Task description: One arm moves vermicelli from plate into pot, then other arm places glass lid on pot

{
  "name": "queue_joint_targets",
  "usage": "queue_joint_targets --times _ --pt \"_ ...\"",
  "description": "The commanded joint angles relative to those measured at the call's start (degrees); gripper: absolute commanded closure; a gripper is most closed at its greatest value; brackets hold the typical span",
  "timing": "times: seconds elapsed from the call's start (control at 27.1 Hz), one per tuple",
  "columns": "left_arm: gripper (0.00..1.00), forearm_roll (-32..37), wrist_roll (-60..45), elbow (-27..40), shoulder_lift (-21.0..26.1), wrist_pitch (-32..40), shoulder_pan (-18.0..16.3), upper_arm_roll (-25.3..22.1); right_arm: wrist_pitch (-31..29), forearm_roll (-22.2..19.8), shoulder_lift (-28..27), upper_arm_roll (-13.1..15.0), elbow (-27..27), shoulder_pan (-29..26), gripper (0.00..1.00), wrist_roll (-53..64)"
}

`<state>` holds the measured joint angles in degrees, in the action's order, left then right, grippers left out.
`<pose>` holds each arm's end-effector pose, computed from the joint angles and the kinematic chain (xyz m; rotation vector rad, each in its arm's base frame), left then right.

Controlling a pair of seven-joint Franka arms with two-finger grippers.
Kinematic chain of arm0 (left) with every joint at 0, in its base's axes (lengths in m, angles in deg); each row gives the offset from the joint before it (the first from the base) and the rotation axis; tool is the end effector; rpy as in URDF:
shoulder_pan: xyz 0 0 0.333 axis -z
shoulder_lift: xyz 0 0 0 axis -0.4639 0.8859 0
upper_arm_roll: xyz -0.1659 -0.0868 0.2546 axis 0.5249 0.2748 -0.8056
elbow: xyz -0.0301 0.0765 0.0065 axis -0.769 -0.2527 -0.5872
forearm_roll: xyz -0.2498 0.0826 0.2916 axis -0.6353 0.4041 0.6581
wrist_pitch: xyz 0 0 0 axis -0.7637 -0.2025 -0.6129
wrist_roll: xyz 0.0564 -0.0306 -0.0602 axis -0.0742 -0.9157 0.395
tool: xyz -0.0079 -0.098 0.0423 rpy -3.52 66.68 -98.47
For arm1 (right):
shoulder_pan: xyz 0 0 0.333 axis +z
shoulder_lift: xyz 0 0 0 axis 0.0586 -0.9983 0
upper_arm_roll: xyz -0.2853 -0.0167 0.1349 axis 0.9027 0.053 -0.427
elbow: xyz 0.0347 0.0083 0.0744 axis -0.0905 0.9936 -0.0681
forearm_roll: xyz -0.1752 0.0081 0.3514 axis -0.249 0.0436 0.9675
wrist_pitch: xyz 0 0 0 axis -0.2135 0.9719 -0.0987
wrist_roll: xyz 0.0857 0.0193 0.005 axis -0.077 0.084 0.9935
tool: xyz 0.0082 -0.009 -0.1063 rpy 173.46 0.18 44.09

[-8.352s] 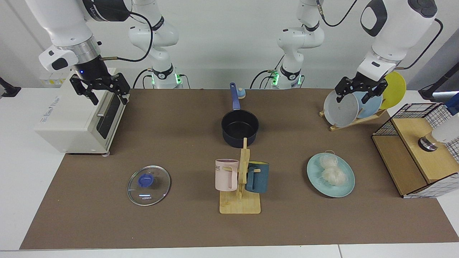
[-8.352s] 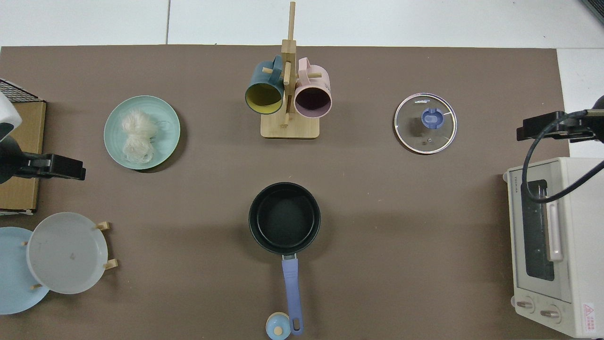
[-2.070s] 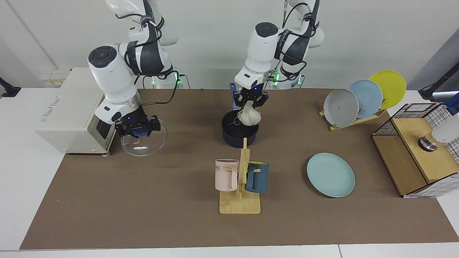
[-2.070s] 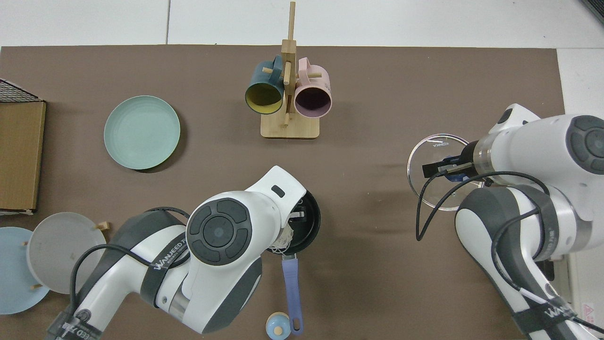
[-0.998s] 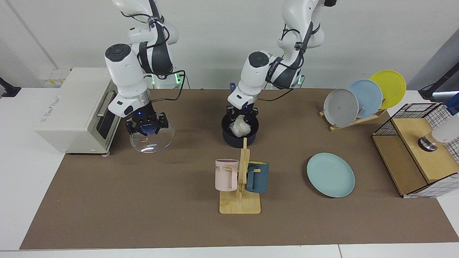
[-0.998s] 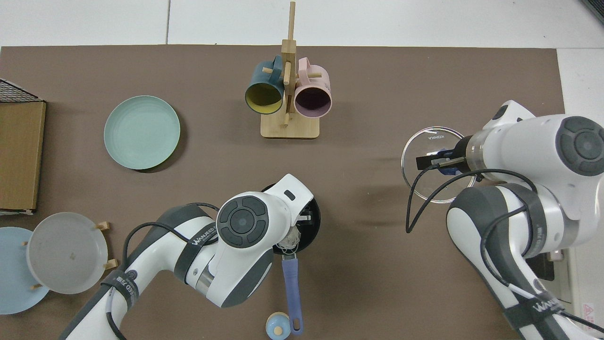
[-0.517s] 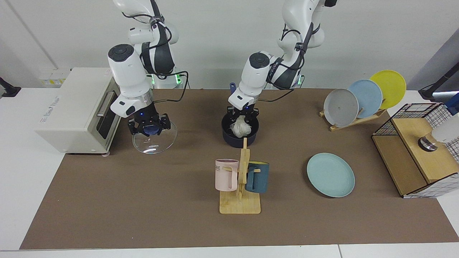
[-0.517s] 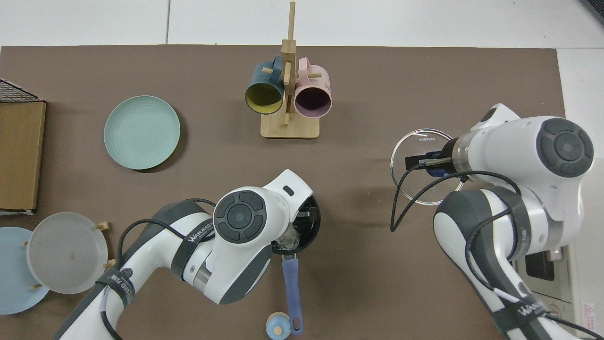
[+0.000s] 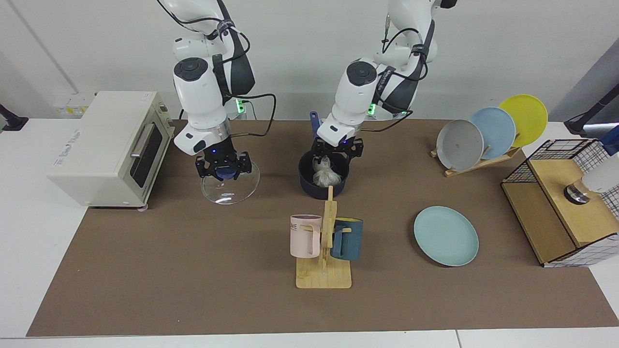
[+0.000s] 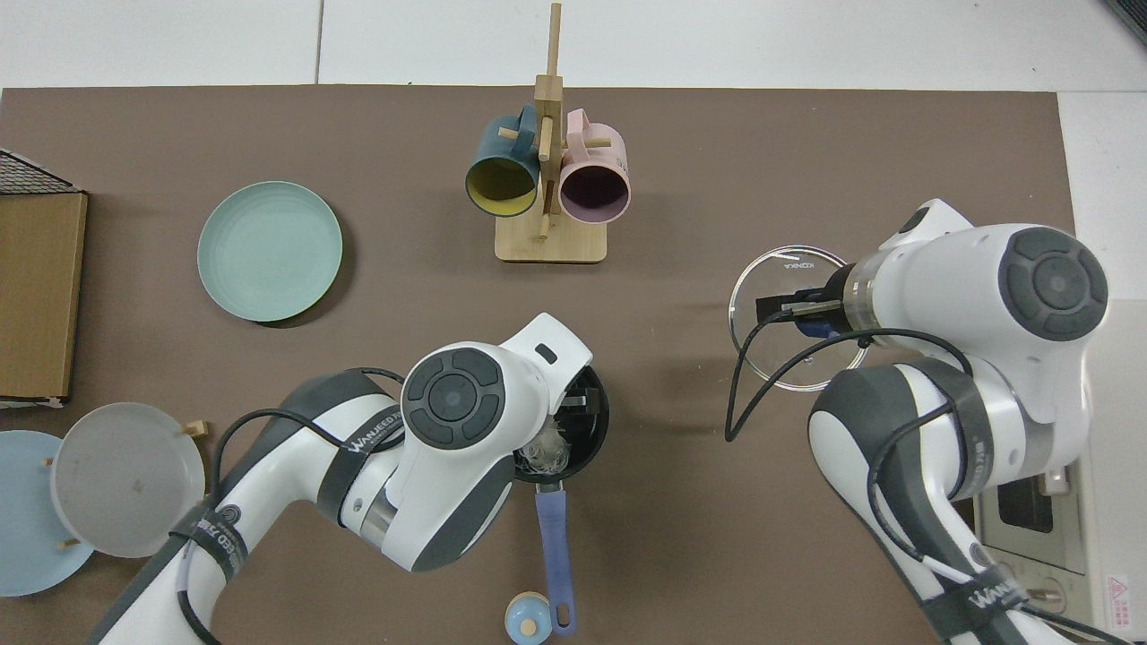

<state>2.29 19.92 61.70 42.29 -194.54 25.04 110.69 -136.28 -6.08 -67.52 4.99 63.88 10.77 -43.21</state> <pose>0.5346 -0.2488 0.4919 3.0817 -0.0498 -0.0417 0.5642 0.1359 0.4502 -3.0816 -0.0300 -0.2258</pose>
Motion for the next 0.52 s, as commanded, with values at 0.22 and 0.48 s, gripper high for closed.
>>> queue_joint_targets --times 0.22,0.48 --pt "0.0 -3.0 18.8 -1.1 -8.6 6.0 1.0 -17.4 0.8 -2.1 -3.1 -3.8 -5.0 1.0 1.0 -11.0" --pt "0.0 0.0 26.5 -2.5 -9.7 9.6 0.7 -23.1 7.5 -8.7 -7.3 -12.5 -12.7 0.5 1.0 -24.3"
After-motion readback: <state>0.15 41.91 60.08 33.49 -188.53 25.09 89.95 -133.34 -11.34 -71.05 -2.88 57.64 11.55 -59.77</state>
